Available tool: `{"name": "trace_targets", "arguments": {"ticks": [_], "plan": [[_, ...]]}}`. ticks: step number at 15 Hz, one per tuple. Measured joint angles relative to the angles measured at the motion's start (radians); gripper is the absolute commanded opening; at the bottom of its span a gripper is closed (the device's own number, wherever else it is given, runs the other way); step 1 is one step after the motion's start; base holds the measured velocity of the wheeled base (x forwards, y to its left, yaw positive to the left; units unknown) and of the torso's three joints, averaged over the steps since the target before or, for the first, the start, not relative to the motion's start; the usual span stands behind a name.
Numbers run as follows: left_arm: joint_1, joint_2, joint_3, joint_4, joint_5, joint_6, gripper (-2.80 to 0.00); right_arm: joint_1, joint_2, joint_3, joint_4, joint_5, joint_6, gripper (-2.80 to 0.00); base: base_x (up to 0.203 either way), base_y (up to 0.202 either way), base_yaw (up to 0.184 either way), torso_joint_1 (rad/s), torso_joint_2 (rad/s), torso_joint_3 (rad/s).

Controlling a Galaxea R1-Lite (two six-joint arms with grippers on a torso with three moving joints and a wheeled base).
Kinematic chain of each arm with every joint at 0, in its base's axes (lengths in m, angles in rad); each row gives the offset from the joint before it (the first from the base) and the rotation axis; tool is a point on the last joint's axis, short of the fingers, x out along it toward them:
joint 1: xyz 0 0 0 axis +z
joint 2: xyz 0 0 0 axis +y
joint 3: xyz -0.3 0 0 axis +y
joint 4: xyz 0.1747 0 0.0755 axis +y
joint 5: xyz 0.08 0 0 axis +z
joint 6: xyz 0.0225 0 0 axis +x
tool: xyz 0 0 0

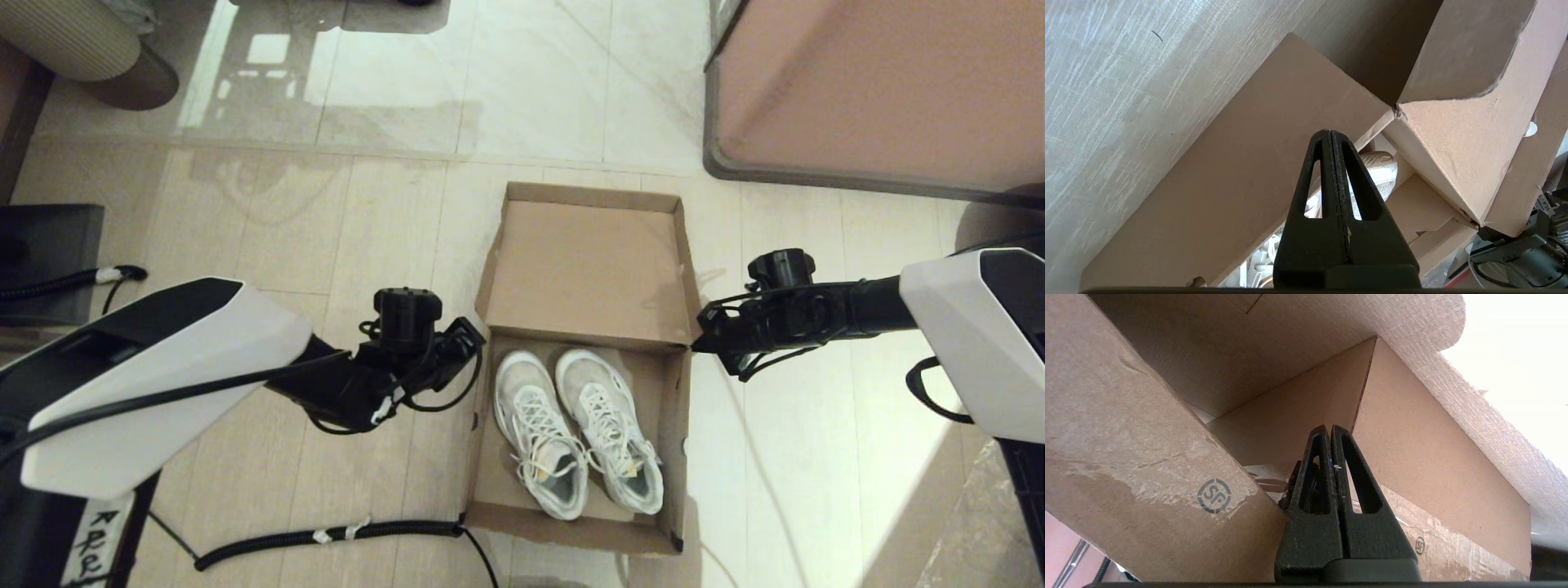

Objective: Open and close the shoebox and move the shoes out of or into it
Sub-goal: Close the shoe box

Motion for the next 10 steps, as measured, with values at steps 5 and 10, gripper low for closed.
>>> {"name": "trace_targets", "arguments": {"ticks": [5, 10], "plan": [[-0.052, -0.015, 0.079, 0.001, 0.028, 0.000, -2.80, -0.001, 0.001, -0.007, -0.001, -0.003, 0.000, -2.80, 0.000, 0.000, 0.000, 0.000, 0.00, 0.000], [-0.084, -0.073, 0.184, 0.000, 0.034, 0.000, -2.80, -0.004, 0.000, 0.007, 0.000, -0.022, 0.001, -2.80, 0.000, 0.000, 0.000, 0.000, 0.00, 0.000]]}}
